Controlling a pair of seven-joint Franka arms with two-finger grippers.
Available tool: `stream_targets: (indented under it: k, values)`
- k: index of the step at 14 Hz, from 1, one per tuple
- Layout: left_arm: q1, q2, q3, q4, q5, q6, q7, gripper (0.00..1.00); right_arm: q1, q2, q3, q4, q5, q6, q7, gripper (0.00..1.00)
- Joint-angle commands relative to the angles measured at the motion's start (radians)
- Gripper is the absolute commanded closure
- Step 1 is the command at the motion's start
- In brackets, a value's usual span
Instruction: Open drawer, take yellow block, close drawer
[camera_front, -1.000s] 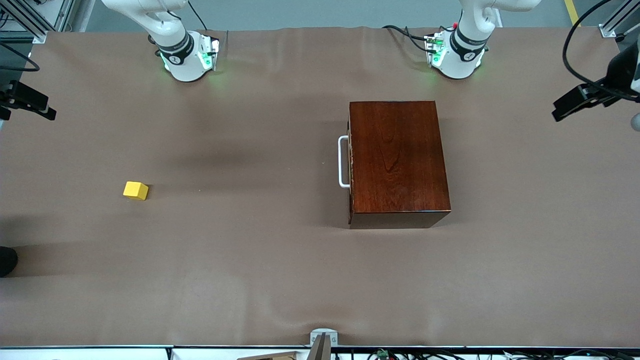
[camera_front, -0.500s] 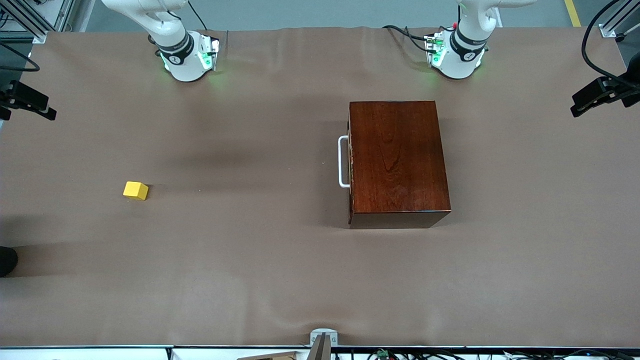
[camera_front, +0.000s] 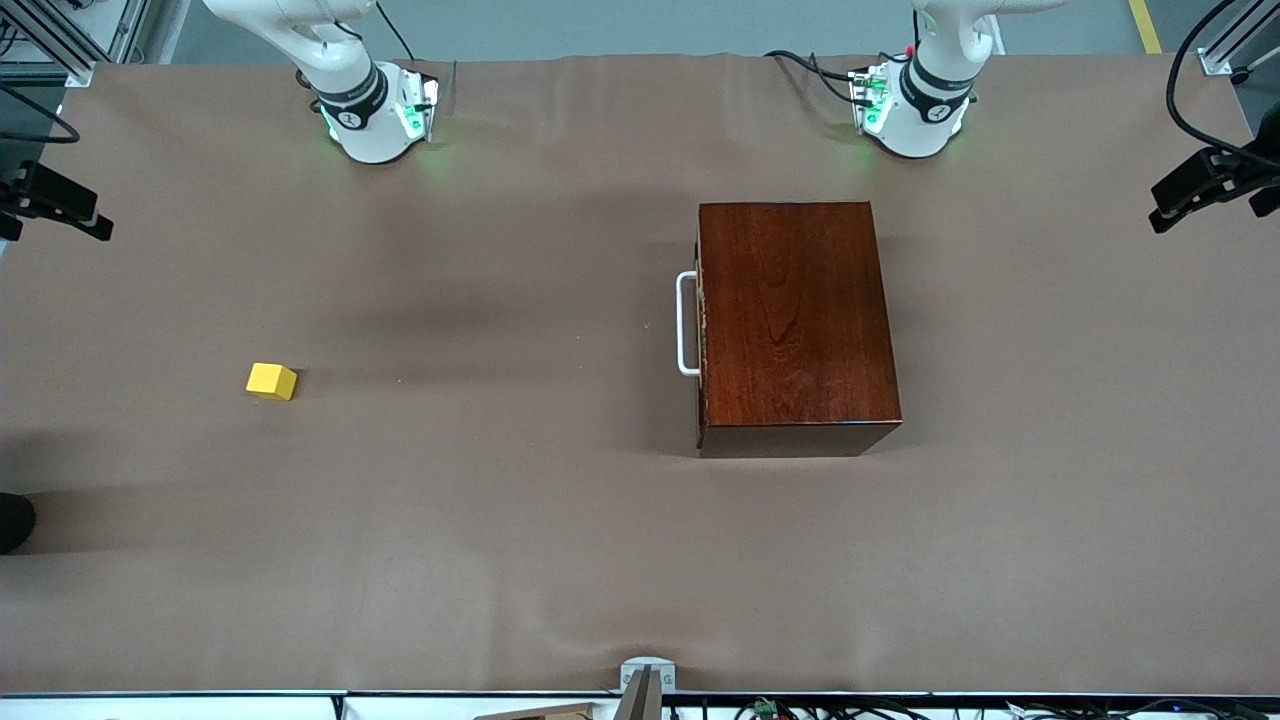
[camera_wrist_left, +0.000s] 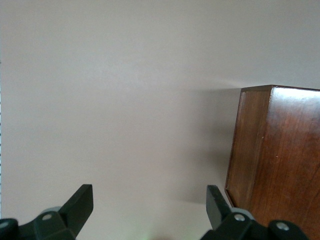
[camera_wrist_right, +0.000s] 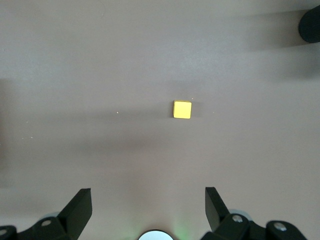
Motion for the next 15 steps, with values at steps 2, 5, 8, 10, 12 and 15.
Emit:
stream_targets:
  k: [2, 5, 8, 10, 12, 15]
  values:
    - [0.016, 0.009, -0.019, 0.026, 0.005, 0.006, 0.023, 0.00, 0.016, -0.027, -0.008, -0.029, -0.008, 0.008, 0.018, 0.00]
    - [0.014, 0.009, -0.021, 0.026, 0.001, -0.026, 0.026, 0.00, 0.016, -0.027, -0.008, -0.029, -0.007, 0.006, 0.018, 0.00]
    - [0.017, 0.007, -0.019, 0.026, -0.083, -0.038, 0.008, 0.00, 0.012, -0.027, -0.008, -0.029, -0.007, 0.006, 0.018, 0.00]
    - [0.013, 0.007, -0.021, 0.025, -0.085, -0.062, 0.009, 0.00, 0.014, -0.027, -0.008, -0.029, -0.007, 0.006, 0.018, 0.00]
    - [0.017, 0.004, -0.042, 0.025, -0.085, -0.108, 0.026, 0.00, 0.012, -0.027, -0.008, -0.029, -0.007, 0.004, 0.018, 0.00]
    - [0.014, 0.001, -0.042, 0.025, -0.078, -0.152, 0.023, 0.00, 0.011, -0.027, -0.008, -0.029, -0.007, 0.003, 0.018, 0.00]
